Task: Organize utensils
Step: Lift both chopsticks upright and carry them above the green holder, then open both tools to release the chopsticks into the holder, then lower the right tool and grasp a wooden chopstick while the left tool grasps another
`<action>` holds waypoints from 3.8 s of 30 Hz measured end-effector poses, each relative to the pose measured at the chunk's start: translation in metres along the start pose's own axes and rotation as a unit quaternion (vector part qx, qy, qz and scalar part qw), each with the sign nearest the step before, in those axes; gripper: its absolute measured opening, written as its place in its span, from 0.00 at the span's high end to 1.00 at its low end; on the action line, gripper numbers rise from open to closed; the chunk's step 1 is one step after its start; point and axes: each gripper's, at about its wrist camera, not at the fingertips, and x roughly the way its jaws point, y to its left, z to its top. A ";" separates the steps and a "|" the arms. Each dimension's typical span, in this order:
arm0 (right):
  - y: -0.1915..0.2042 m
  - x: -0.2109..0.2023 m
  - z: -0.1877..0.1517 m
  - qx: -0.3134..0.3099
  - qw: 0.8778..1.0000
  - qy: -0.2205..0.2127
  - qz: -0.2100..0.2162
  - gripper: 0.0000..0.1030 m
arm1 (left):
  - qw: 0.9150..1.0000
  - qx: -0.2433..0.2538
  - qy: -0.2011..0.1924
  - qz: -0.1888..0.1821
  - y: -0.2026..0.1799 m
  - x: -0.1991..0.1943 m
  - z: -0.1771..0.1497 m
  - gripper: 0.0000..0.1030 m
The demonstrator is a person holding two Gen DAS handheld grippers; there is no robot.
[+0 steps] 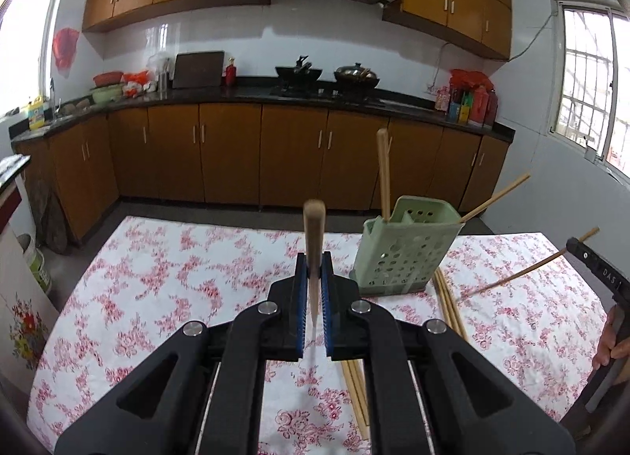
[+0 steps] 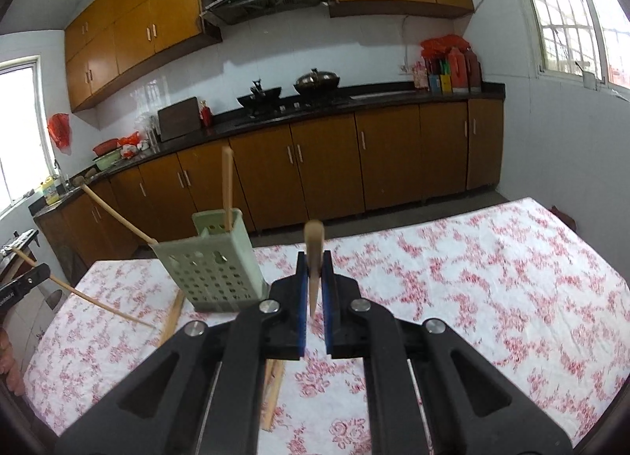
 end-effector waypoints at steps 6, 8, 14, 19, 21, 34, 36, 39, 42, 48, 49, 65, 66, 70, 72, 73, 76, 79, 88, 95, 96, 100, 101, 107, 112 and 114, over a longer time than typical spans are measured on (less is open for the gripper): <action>0.013 -0.018 0.028 -0.004 0.999 -0.019 0.034 0.93 | 0.999 0.010 -0.027 -0.021 -0.014 -0.017 0.020 0.93; 0.018 -0.025 0.038 -0.003 0.998 -0.025 0.051 0.93 | 0.999 0.009 -0.037 -0.032 -0.019 -0.022 0.028 0.93; 0.035 -0.045 0.068 0.000 0.994 -0.060 0.095 0.93 | 0.995 0.007 -0.081 -0.056 -0.039 -0.034 0.058 0.93; 0.046 -0.045 0.092 0.004 0.990 -0.092 0.104 0.93 | 0.990 -0.002 -0.129 -0.058 -0.054 -0.034 0.087 0.93; 0.049 -0.038 0.097 0.007 0.990 -0.095 0.107 0.93 | 0.989 -0.007 -0.140 -0.054 -0.056 -0.029 0.095 0.93; 0.066 0.041 0.087 0.004 0.994 -0.059 0.091 0.93 | 0.992 -0.037 -0.115 -0.032 -0.060 0.043 0.091 0.93; 0.066 0.049 0.083 0.006 0.995 -0.050 0.090 0.93 | 0.993 -0.037 -0.107 -0.033 -0.061 0.046 0.086 0.93; 0.067 0.058 0.080 0.006 0.995 -0.041 0.088 0.93 | 0.994 -0.035 -0.100 -0.037 -0.062 0.051 0.081 0.93; 0.068 0.063 0.076 0.004 0.995 -0.036 0.088 0.93 | 0.994 -0.032 -0.095 -0.040 -0.062 0.053 0.080 0.93; 0.066 0.059 0.074 0.008 0.996 -0.035 0.086 0.89 | 0.995 -0.035 -0.085 -0.044 -0.059 0.050 0.079 0.93; 0.065 0.056 0.075 0.009 0.996 -0.037 0.086 0.89 | 0.995 -0.037 -0.085 -0.044 -0.059 0.049 0.079 0.92; 0.020 0.013 0.020 0.021 0.999 -0.004 0.040 0.84 | 0.995 -0.037 -0.088 -0.031 -0.033 -0.005 0.053 0.78; 0.016 0.018 0.009 0.022 0.999 0.015 0.034 0.84 | 0.996 -0.035 -0.081 -0.027 -0.031 -0.004 0.049 0.77; 0.006 0.043 -0.035 0.036 0.995 0.088 0.025 0.84 | 0.999 -0.015 -0.043 0.007 -0.021 0.006 0.011 0.77; 0.007 0.055 -0.059 0.038 0.991 0.126 0.025 0.84 | 1.000 -0.010 -0.019 0.019 -0.014 0.015 -0.007 0.77; 0.009 0.064 -0.073 0.038 0.988 0.148 0.027 0.84 | 1.000 -0.009 -0.002 0.028 -0.010 0.022 -0.019 0.77; 0.013 0.080 -0.096 0.033 0.981 0.189 0.028 0.84 | 0.998 -0.020 0.041 0.043 0.005 0.036 -0.042 0.77; 0.022 0.090 -0.115 0.025 0.976 0.213 0.030 0.81 | 0.996 -0.037 0.071 0.051 0.018 0.044 -0.060 0.77; 0.032 0.115 -0.130 -0.002 0.970 0.243 0.011 0.79 | 0.992 -0.049 0.103 0.053 0.027 0.051 -0.088 0.77; 0.039 0.122 -0.130 -0.046 0.972 0.231 -0.019 0.91 | 0.992 -0.046 0.115 0.037 0.015 0.059 -0.092 0.77; 0.036 0.122 -0.129 -0.044 0.972 0.231 -0.018 0.91 | 0.991 -0.045 0.118 0.033 0.013 0.061 -0.092 0.77; 0.020 0.123 -0.127 -0.030 0.973 0.226 -0.041 0.92 | 0.990 -0.042 0.133 0.014 0.005 0.069 -0.098 0.77; 0.014 0.123 -0.125 -0.025 0.973 0.224 -0.051 0.92 | 0.990 -0.041 0.138 0.010 0.002 0.071 -0.099 0.77; -0.020 0.120 -0.120 0.014 0.972 0.217 -0.091 0.92 | 0.984 -0.038 0.171 -0.019 -0.008 0.085 -0.111 0.77; -0.017 0.119 -0.124 0.000 0.972 0.213 -0.095 0.92 | 0.979 -0.036 0.197 -0.027 -0.015 0.096 -0.121 0.77; -0.018 0.117 -0.124 -0.001 0.973 0.212 -0.094 0.92 | 0.978 -0.041 0.202 -0.029 -0.015 0.099 -0.123 0.77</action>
